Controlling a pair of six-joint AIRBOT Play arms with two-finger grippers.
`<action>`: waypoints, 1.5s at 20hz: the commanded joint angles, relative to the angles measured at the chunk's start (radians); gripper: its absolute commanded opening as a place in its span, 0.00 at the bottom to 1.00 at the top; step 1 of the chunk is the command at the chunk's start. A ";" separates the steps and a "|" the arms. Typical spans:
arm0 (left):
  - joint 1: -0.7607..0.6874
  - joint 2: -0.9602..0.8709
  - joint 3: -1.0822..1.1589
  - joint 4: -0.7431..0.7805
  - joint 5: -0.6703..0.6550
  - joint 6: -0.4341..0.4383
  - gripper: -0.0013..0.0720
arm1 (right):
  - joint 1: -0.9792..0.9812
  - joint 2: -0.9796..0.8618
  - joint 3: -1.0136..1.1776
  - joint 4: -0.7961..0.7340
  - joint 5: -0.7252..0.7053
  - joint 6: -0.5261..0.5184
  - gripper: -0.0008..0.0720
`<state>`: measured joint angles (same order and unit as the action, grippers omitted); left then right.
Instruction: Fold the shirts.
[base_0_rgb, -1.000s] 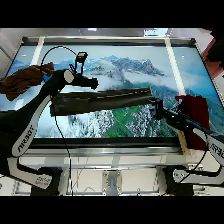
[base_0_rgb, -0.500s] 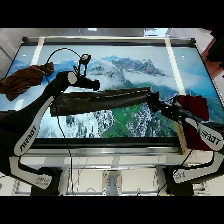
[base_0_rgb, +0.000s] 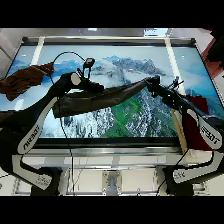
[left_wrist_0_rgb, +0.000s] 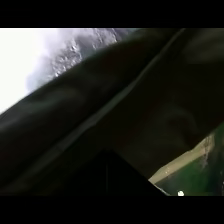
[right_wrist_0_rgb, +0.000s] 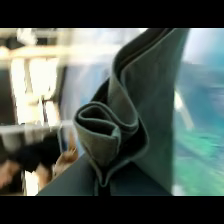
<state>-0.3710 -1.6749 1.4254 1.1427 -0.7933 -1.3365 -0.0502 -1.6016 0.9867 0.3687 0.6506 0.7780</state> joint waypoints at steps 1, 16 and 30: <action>-0.041 -0.061 0.000 -0.034 -0.069 -0.030 0.03 | 0.024 -0.001 0.099 -0.154 0.110 0.066 0.05; 0.237 0.012 0.290 0.388 -0.333 -0.245 0.03 | 0.444 -0.001 0.494 -0.669 0.172 0.278 0.05; 0.464 0.159 0.295 0.352 -0.432 -0.208 0.03 | 0.911 -0.542 0.836 -0.352 -0.114 0.294 0.05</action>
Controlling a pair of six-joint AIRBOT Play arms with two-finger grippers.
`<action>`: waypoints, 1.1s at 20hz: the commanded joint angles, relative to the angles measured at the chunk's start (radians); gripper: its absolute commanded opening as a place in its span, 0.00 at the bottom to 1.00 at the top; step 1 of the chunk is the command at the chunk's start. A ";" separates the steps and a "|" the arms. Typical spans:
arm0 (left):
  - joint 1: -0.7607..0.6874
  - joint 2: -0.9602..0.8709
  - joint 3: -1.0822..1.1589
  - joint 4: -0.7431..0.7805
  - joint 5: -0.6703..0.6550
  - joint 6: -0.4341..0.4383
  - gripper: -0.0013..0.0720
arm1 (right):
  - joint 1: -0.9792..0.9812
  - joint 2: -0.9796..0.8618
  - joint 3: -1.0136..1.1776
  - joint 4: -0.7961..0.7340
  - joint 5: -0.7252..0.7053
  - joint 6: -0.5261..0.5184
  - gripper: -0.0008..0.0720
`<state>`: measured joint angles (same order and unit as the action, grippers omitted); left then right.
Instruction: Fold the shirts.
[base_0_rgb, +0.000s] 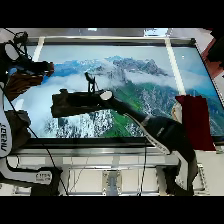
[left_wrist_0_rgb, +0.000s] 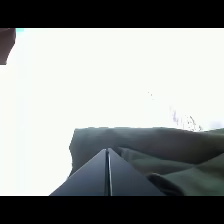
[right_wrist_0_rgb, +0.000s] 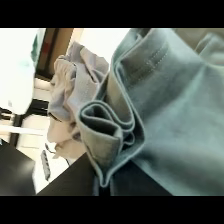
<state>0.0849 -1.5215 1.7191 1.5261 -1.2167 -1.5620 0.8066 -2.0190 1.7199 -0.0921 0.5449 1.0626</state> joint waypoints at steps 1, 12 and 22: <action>0.008 0.006 0.001 -0.034 -0.008 0.018 0.03 | 0.055 -0.147 0.120 0.115 -0.006 0.026 0.05; 0.008 0.006 0.002 -0.047 -0.009 0.018 0.03 | -0.237 -0.124 0.129 0.346 0.454 -0.091 0.58; 0.008 -0.003 -0.001 -0.053 -0.030 0.018 0.03 | -0.521 -0.109 0.129 -0.462 0.780 0.333 0.54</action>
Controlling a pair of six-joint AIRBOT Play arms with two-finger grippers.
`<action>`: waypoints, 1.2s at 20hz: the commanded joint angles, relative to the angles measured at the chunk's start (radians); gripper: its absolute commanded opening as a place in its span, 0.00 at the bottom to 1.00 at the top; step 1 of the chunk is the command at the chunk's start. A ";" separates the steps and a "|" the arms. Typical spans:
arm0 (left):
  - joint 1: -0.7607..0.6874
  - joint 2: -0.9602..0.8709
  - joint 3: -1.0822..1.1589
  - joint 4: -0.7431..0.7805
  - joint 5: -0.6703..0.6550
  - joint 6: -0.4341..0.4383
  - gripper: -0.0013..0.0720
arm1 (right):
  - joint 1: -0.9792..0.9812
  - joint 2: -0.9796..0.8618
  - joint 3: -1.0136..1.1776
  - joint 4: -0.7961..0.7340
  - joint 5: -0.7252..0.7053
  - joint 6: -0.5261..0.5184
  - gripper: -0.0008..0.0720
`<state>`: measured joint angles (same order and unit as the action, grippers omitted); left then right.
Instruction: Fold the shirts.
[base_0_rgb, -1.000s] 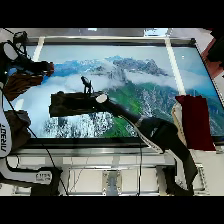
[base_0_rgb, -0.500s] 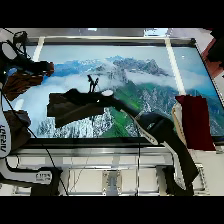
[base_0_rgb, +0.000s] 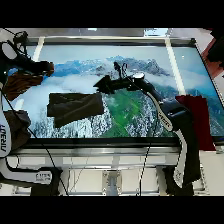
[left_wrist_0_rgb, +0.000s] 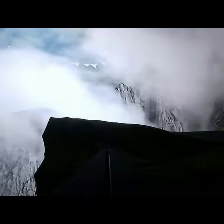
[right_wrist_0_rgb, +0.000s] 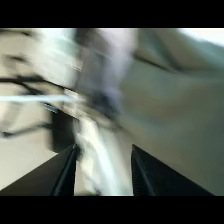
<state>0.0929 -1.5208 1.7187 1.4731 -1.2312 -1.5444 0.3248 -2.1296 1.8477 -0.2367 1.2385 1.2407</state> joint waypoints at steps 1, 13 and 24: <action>0.000 -0.005 -0.001 0.000 -0.023 0.000 0.03 | -0.037 0.002 0.001 -0.386 0.093 0.199 0.54; 0.000 -0.016 -0.011 -0.019 -0.026 0.000 0.03 | 0.069 -0.057 -0.001 -0.309 -0.175 0.282 0.93; 0.000 -0.016 -0.011 -0.064 -0.023 0.073 0.03 | 0.135 -0.108 -0.001 -0.069 -0.228 0.280 0.39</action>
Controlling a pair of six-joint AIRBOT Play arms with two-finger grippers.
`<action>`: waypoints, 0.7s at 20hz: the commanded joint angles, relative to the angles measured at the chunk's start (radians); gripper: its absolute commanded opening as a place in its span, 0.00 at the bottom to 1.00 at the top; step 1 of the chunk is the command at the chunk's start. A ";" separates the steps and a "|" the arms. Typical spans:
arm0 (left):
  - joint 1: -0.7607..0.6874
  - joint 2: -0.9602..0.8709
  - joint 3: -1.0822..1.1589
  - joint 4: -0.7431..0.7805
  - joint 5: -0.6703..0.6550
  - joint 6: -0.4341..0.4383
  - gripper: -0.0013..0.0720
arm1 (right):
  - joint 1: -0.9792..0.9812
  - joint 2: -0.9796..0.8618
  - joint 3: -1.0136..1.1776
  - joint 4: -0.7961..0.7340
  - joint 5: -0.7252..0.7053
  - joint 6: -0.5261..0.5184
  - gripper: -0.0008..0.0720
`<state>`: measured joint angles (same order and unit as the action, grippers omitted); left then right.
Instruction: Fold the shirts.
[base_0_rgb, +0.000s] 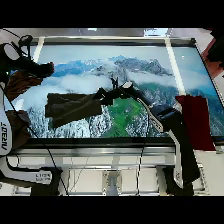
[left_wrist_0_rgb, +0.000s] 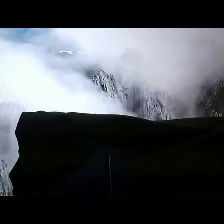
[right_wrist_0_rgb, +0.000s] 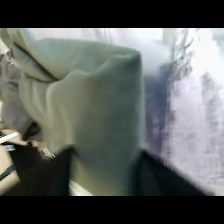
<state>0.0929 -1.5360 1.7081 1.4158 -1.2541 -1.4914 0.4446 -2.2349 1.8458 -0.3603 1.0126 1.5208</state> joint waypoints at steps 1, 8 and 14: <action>0.000 0.000 0.000 -0.006 -0.001 0.023 0.03 | 0.020 -0.003 0.001 0.077 -0.001 -0.027 0.13; 0.000 0.000 0.000 -0.006 -0.002 0.050 0.03 | -0.078 0.029 0.026 0.217 0.100 -0.213 0.05; 0.000 0.000 0.000 -0.006 -0.018 0.051 0.03 | -0.336 0.338 0.025 -0.316 0.143 -0.007 0.05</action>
<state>0.0929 -1.5360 1.7081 1.4097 -1.2594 -1.4425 0.2260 -2.0346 1.8694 -0.3992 1.1099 1.4025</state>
